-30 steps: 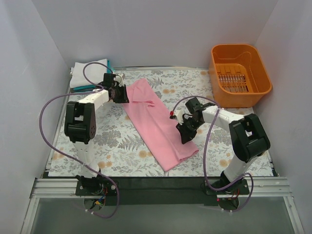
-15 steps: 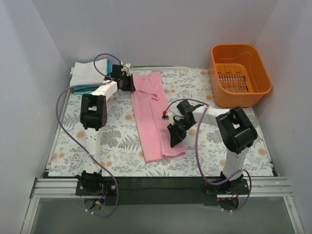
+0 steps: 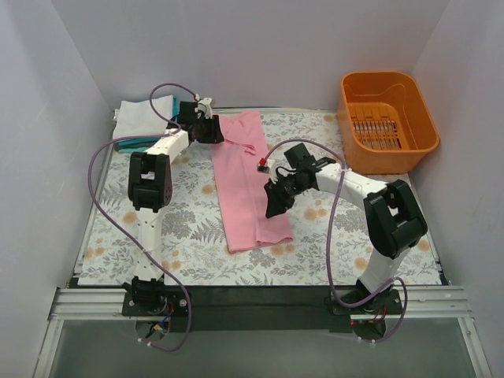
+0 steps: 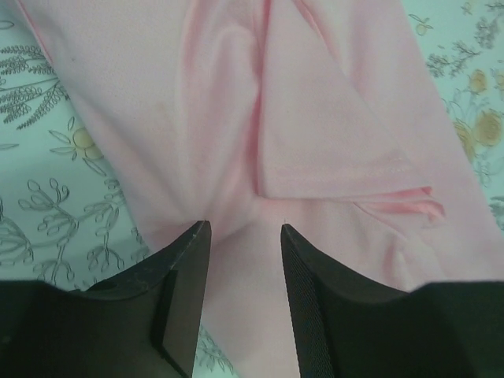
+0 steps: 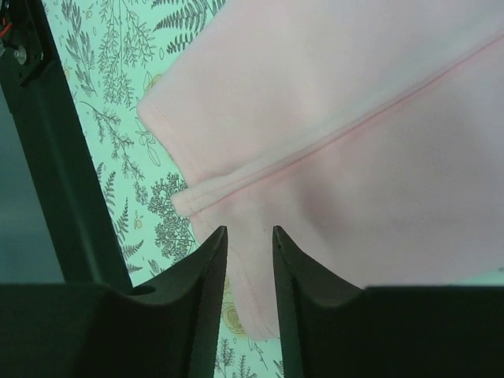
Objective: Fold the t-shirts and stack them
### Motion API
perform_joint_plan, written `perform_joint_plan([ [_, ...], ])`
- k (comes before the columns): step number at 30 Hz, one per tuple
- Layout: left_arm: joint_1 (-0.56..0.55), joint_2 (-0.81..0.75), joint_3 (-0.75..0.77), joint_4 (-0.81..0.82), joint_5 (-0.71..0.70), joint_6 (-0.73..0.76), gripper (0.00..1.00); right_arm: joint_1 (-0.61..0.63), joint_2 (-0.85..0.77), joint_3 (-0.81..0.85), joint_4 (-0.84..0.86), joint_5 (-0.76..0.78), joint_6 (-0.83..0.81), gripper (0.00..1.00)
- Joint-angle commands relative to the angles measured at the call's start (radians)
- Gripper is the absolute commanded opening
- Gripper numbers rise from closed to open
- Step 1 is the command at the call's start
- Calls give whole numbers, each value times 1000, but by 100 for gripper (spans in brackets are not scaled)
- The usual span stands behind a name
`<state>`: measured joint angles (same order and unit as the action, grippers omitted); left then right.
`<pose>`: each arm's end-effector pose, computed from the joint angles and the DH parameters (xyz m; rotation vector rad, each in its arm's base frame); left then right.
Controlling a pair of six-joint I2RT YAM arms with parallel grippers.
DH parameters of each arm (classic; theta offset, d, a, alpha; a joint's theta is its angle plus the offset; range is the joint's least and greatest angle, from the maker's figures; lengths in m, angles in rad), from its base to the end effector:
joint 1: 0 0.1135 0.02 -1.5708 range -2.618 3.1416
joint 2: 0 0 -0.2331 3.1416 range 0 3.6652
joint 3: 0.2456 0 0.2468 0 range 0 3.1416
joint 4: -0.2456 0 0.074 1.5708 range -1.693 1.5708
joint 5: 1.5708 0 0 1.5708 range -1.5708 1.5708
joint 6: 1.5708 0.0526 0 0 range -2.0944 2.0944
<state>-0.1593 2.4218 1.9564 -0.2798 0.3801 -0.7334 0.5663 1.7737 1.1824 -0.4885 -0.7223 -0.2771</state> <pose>0.5167 -0.1028 0.1301 -0.4878 2.3699 -0.8742 0.2790 0.2186 0.1581 -1.2740 2.2457 1.0535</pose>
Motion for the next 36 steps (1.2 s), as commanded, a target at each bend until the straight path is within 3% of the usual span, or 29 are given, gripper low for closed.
perform_joint_plan([
  [1,3,-235,-89,19,32,-6,39,6,-57,-1,10,44,-39,29],
  [5,1,-352,-292,19,75,-64,34,17,-20,-43,11,49,-66,24],
  [9,-5,-420,-526,34,218,-63,23,32,35,-78,37,58,-83,22],
  [13,-31,-428,-640,45,250,-67,18,46,56,-110,64,50,-82,22],
  [18,-48,-389,-694,50,247,-64,17,93,70,-161,126,23,-31,23],
  [25,-48,-303,-547,-48,250,-23,16,122,69,-132,91,-11,-17,30],
  [28,-48,-422,-586,-48,341,34,19,122,-64,-124,74,-20,-31,32],
  [32,-48,-621,-718,-39,460,48,19,124,-163,-129,87,-34,-19,28],
  [35,-48,-795,-876,-30,519,49,19,124,-230,-150,79,-22,-30,27],
  [36,-49,-838,-958,-30,531,66,20,124,-256,-167,80,-5,-49,32],
])
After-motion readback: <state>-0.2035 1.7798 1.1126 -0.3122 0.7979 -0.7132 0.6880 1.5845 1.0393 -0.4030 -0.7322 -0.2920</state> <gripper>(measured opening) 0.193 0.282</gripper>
